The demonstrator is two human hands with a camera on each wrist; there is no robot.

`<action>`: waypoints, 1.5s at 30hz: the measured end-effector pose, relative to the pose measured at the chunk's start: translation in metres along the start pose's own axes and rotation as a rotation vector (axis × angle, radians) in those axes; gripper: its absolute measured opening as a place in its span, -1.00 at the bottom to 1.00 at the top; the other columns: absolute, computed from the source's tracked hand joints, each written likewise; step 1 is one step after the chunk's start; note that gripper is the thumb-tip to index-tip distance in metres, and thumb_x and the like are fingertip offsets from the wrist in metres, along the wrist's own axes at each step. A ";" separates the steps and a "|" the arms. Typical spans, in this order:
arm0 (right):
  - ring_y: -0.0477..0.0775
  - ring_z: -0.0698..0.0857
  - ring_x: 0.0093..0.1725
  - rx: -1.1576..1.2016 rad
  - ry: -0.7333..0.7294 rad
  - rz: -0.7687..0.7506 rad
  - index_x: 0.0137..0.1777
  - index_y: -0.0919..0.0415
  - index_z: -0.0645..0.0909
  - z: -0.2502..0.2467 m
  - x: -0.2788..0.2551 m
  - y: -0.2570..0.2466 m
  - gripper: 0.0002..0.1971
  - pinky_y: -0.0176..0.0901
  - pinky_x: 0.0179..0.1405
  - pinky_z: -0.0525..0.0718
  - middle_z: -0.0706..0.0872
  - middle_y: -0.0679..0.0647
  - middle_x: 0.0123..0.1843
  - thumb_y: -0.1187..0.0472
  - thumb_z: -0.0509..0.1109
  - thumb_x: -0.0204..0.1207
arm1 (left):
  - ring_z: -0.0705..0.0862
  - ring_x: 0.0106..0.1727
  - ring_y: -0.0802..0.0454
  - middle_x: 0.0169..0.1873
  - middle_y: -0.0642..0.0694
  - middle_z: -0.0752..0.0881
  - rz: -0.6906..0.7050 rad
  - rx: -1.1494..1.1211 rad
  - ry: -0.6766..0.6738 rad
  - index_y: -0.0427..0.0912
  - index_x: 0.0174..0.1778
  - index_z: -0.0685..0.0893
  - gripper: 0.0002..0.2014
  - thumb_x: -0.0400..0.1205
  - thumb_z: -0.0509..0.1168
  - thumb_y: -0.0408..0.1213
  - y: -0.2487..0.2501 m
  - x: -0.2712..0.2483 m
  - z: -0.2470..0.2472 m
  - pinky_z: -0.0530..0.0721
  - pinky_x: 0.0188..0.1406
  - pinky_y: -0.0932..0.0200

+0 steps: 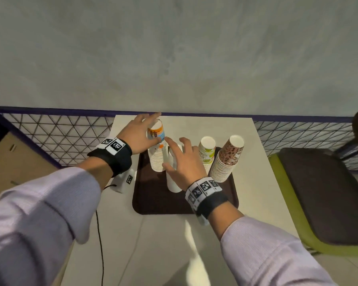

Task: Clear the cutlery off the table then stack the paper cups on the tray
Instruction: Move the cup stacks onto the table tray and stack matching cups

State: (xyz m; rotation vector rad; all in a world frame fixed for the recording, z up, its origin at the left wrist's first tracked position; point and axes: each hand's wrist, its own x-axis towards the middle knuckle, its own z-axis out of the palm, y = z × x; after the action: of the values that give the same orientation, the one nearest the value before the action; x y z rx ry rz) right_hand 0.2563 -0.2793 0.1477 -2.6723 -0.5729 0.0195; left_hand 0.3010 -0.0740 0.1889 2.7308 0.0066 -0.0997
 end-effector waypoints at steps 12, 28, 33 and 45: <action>0.30 0.63 0.26 0.195 0.061 0.078 0.72 -0.12 0.12 0.023 -0.009 0.005 -0.16 0.22 0.27 0.70 0.48 0.20 0.40 0.14 0.50 0.52 | 0.59 0.45 -0.26 0.44 -0.25 0.57 0.007 -0.002 0.000 0.19 0.78 0.22 -0.21 0.66 0.46 -0.02 -0.002 0.015 0.016 0.60 0.42 -0.13; 0.24 0.61 0.40 0.278 0.078 0.046 0.76 -0.21 0.11 0.031 -0.001 0.016 -0.16 0.05 0.40 0.62 0.51 0.18 0.47 0.20 0.48 0.60 | 0.58 0.49 -0.26 0.49 -0.26 0.58 -0.045 -0.011 0.032 0.21 0.77 0.25 -0.28 0.72 0.40 -0.03 -0.003 -0.005 0.025 0.61 0.44 -0.14; 0.29 0.63 0.38 0.243 0.069 0.058 0.75 -0.26 0.07 0.031 0.009 0.016 -0.14 0.10 0.34 0.64 0.51 0.20 0.47 0.19 0.48 0.61 | 0.58 0.48 -0.25 0.49 -0.25 0.58 -0.039 -0.027 0.026 0.23 0.78 0.24 -0.29 0.72 0.39 -0.02 -0.009 -0.024 0.025 0.61 0.46 -0.13; 0.33 0.64 0.36 0.159 0.081 0.093 0.75 -0.25 -0.01 0.035 0.025 0.012 -0.14 0.15 0.33 0.66 0.50 0.23 0.48 0.16 0.46 0.64 | 0.58 0.49 -0.22 0.49 -0.21 0.57 -0.070 -0.083 0.023 0.25 0.76 0.28 -0.30 0.71 0.40 -0.08 -0.013 -0.044 0.024 0.59 0.48 -0.08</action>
State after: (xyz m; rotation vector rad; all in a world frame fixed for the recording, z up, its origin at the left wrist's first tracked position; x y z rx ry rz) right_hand 0.2810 -0.2658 0.1125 -2.5299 -0.4033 -0.0168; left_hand 0.2551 -0.0709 0.1653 2.6491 0.1102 -0.0863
